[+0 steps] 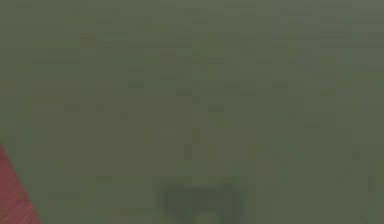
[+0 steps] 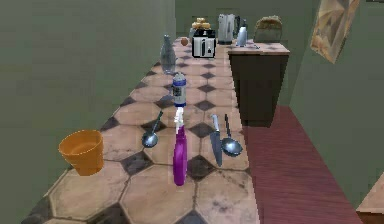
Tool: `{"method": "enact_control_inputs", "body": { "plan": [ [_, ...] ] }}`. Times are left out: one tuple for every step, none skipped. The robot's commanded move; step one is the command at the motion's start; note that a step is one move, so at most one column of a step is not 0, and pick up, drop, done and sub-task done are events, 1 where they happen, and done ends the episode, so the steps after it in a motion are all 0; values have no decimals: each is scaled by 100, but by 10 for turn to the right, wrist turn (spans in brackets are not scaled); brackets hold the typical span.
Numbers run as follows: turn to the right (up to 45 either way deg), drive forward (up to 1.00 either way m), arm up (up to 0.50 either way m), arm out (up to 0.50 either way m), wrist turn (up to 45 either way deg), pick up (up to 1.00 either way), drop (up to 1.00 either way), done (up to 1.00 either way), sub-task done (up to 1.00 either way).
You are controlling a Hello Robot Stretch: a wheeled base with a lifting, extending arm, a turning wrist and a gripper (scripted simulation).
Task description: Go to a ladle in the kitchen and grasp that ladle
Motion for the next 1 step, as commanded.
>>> {"method": "enact_control_inputs", "body": {
  "plan": [
    [0, 0, 38, 0, 0, 0, 0, 0, 0]
  ]
}}
